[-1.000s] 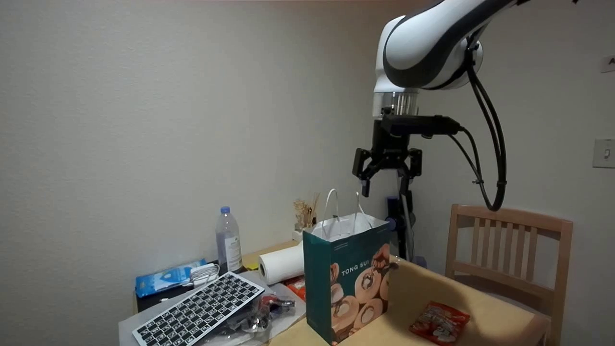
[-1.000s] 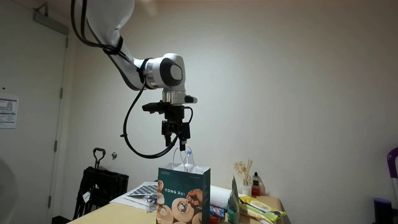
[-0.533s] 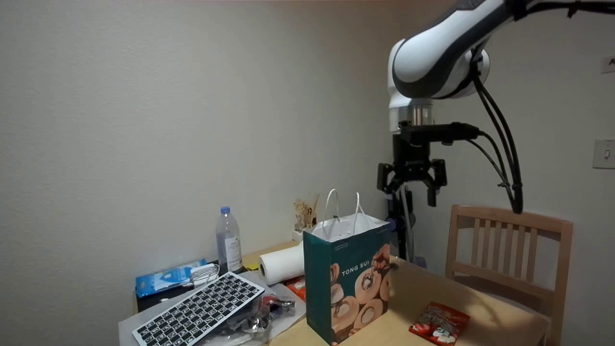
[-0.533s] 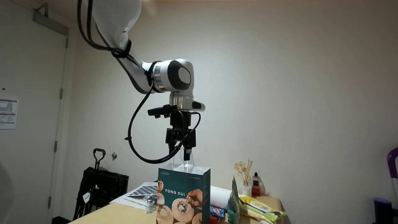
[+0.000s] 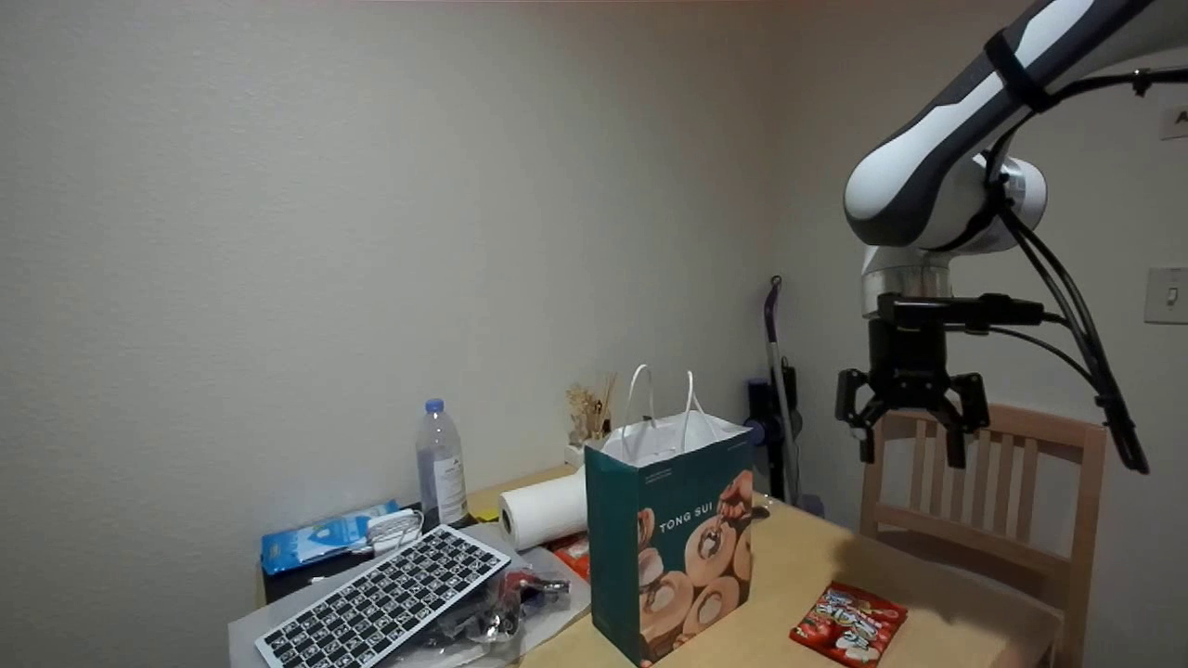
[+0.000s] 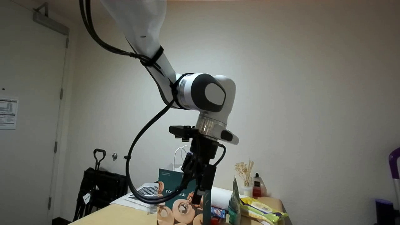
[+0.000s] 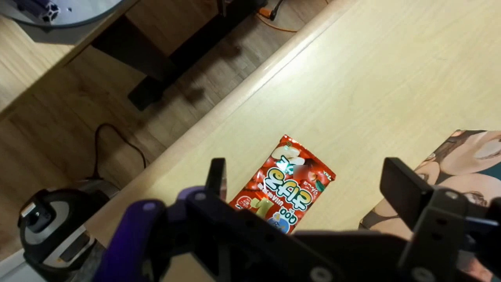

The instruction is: Pick up the sachet from the table and put it in the bag.

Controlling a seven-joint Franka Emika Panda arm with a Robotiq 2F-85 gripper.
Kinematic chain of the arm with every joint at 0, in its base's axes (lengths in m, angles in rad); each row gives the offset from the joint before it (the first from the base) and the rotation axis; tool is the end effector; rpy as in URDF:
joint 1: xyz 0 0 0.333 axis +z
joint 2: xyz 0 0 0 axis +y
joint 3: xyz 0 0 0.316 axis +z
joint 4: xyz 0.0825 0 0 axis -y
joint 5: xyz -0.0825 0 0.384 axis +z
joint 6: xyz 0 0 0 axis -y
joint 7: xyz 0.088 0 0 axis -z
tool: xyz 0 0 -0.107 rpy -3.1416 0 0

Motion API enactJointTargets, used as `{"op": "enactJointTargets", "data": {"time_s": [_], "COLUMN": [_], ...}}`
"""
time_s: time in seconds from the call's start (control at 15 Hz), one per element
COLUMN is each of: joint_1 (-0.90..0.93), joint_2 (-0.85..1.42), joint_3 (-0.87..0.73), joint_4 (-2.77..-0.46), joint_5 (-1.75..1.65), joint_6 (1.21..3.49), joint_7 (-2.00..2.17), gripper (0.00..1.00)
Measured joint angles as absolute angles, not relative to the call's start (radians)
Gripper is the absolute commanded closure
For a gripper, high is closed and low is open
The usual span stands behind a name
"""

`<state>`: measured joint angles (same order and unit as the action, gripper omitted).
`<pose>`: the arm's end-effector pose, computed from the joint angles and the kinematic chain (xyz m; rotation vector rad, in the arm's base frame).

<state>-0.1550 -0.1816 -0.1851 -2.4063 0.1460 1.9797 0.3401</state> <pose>0.4170 -0.1375 0.3649 -2.7555 1.0814 0.3714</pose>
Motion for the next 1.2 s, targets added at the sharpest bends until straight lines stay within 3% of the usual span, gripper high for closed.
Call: {"op": "enactJointTargets", "data": {"time_s": [0.6, 0.87, 1.2], "joint_1": [-0.159, -0.156, -0.154], "joint_2": [-0.170, -0.096, 0.005], "joint_3": [-0.184, -0.160, -0.153], "joint_4": [-2.421, -2.445, -2.445], "joint_5": [0.175, 0.241, 0.265], "joint_6": [2.041, 2.177, 2.170], "joint_7": [0.419, 0.578, 0.670], "gripper": [0.00, 0.00, 0.00]}}
